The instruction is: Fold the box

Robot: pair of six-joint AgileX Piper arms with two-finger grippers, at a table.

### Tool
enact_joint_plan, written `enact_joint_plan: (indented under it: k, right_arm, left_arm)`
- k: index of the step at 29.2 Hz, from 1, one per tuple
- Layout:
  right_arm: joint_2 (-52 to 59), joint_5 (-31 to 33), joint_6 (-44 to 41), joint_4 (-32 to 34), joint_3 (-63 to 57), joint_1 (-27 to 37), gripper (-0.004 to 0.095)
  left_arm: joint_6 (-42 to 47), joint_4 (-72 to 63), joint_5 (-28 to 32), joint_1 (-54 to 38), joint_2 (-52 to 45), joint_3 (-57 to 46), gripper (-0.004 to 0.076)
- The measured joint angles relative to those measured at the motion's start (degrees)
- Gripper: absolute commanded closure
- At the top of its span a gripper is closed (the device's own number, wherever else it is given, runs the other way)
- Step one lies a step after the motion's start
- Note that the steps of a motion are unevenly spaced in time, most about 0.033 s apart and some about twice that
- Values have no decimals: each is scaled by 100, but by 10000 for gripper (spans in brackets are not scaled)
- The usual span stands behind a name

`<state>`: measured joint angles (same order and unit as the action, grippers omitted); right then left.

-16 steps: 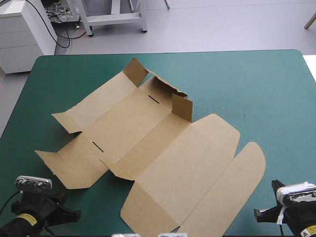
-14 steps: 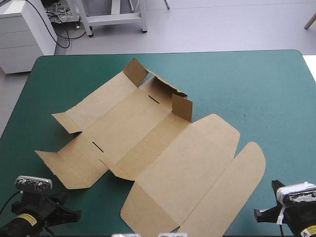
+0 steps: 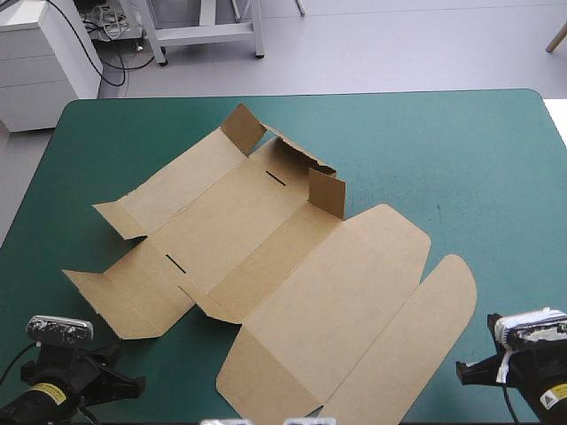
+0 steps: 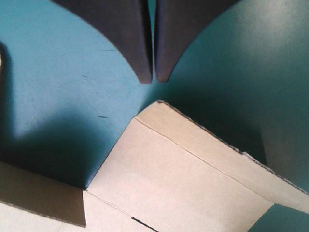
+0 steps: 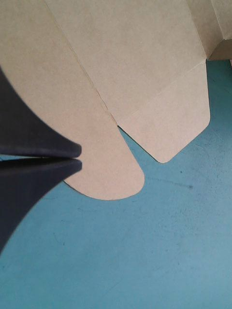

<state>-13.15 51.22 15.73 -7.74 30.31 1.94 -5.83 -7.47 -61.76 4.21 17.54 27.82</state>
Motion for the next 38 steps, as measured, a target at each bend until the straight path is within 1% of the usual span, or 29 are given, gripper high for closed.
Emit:
enact_joint_plan:
  k: [5, 14, 23, 30, 33, 38]
  right_arm:
    - [-989, -107, 0, 0, 854, 0, 928]
    - [-2963, -106, 192, 0, 2156, 0, 928]
    - [-5121, 365, 287, -39, 3923, 0, 928]
    - [-6204, 730, 422, -210, 5416, -62, 927]
    - [-6713, 1033, 423, -198, 6005, -178, 927]
    - [-7518, 1294, 423, -193, 6938, -520, 927]
  left_arm:
    - [0, 0, 0, 0, 0, 0, 731]
    - [0, 0, 0, 0, 0, 0, 731]
    - [0, 0, 0, 0, 0, 0, 731]
    - [0, 0, 0, 0, 0, 0, 731]
    - [0, 0, 0, 0, 0, 0, 731]
    - [0, 0, 0, 0, 0, 0, 731]
